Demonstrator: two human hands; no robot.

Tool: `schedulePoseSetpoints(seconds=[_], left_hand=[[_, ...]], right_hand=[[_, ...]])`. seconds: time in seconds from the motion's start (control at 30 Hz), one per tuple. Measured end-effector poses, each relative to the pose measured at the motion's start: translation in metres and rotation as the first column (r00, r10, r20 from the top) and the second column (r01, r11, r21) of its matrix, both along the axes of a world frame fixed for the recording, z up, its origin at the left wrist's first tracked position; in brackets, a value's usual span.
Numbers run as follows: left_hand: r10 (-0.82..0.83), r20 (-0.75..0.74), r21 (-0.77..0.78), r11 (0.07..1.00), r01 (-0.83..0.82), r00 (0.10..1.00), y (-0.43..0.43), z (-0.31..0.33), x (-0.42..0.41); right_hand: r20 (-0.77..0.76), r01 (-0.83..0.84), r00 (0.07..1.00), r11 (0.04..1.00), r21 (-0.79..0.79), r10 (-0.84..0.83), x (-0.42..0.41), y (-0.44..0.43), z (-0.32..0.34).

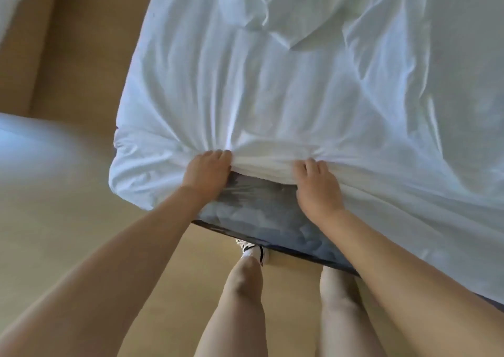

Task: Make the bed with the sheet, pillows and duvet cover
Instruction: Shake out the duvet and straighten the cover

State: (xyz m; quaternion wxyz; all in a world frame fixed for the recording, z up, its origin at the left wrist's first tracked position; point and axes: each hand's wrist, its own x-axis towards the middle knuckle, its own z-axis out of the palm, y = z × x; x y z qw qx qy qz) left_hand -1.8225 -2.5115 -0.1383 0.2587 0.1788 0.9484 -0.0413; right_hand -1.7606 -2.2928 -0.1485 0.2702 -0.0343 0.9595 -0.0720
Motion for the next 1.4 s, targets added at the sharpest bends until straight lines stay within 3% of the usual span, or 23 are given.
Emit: schedulePoseSetpoints(seconds=[0.07, 0.17, 0.3, 0.33, 0.37, 0.4, 0.43, 0.47, 0.53, 0.63, 0.7, 0.8, 0.87, 0.93, 1.0, 1.1, 1.2, 1.3, 1.4], left_hand=[[-0.05, 0.062, 0.043, 0.998, 0.047, 0.997, -0.017, -0.002, 0.029], [-0.175, 0.162, 0.132, 0.979, 0.154, 0.971, -0.045, -0.007, 0.074], [-0.298, 0.458, -0.032, 0.936, 0.351, 0.837, -0.088, -0.019, 0.13], [-0.262, 0.487, -0.082, 0.936, 0.342, 0.833, -0.101, -0.019, 0.138], [-0.15, 0.484, -0.111, 0.967, 0.23, 0.862, -0.114, -0.019, 0.141], [0.036, 0.438, -0.102, 0.995, 0.01, 0.898, -0.126, -0.02, 0.14], [0.26, 0.387, -0.058, 0.965, -0.257, 0.885, -0.135, -0.019, 0.134], [0.451, 0.331, 0.025, 0.874, -0.485, 0.829, -0.14, -0.017, 0.124], [0.663, 0.236, 0.235, 0.67, -0.704, 0.71, -0.134, -0.009, 0.097], [0.792, 0.289, 0.425, 0.397, -0.814, 0.538, -0.101, -0.002, 0.047], [0.849, 0.381, 0.456, 0.171, -0.873, 0.366, -0.078, -0.001, 0.019], [0.728, 0.683, 0.373, -0.423, -0.826, -0.064, -0.058, -0.002, -0.012], [0.613, 0.777, 0.286, -0.545, -0.788, -0.142, -0.054, -0.005, -0.024], [0.545, 0.824, 0.235, -0.576, -0.783, -0.154, -0.051, -0.011, -0.036], [0.507, 0.851, 0.201, -0.554, -0.808, -0.136, -0.047, -0.017, -0.051], [0.628, 0.776, 0.269, -0.403, -0.875, -0.051, -0.052, -0.021, -0.062], [0.774, 0.621, 0.367, -0.145, -0.919, 0.126, -0.077, -0.022, -0.024], [0.758, 0.636, 0.345, -0.113, -0.932, 0.144, -0.099, -0.018, 0.015], [0.835, 0.522, 0.334, -0.012, -0.942, 0.175, -0.093, -0.02, 0.007]], right_hand=[[0.061, 0.028, 0.998, 0.997, -0.068, -0.024, 0.014, -0.013, -0.001], [0.342, -0.033, 0.934, 0.979, -0.199, 0.101, 0.096, -0.046, 0.01], [0.375, 0.118, 0.924, 0.988, -0.101, -0.072, 0.132, -0.063, 0.012], [0.382, 0.114, 0.921, 0.99, -0.088, -0.072, 0.126, -0.062, 0.01], [0.377, 0.1, 0.924, 0.991, -0.091, -0.058, 0.12, -0.061, 0.01], [0.355, 0.108, 0.933, 0.989, -0.105, -0.064, 0.114, -0.063, 0.011], [0.305, 0.119, 0.95, 0.984, -0.133, -0.074, 0.11, -0.067, 0.014], [0.235, 0.114, 0.969, 0.981, -0.16, -0.074, 0.108, -0.072, 0.017], [0.078, 0.091, 0.994, 0.978, -0.189, -0.078, 0.099, -0.085, 0.02], [-0.086, 0.148, 0.983, 0.976, -0.161, -0.163, 0.057, -0.101, 0.012], [-0.064, 0.139, 0.987, 0.987, -0.079, -0.145, 0.021, -0.111, 0.002], [-0.038, 0.023, 0.999, 0.996, 0.084, -0.02, -0.016, -0.121, -0.009], [-0.086, -0.048, 0.994, 0.974, 0.219, 0.068, -0.035, -0.122, -0.006], [-0.151, -0.091, 0.977, 0.94, 0.328, 0.147, -0.052, -0.121, 0.001], [-0.071, -0.139, 0.985, 0.965, 0.224, 0.159, -0.068, -0.119, 0.0], [-0.063, -0.18, 0.98, 0.974, 0.135, 0.19, -0.073, -0.122, 0.001], [-0.103, -0.313, 0.944, 0.95, 0.017, 0.313, -0.04, -0.13, 0.014], [-0.086, -0.3, 0.949, 0.953, 0.039, 0.302, -0.021, -0.136, 0.02], [0.032, -0.245, 0.969, 0.969, 0.01, 0.245, -0.018, -0.139, 0.0]])
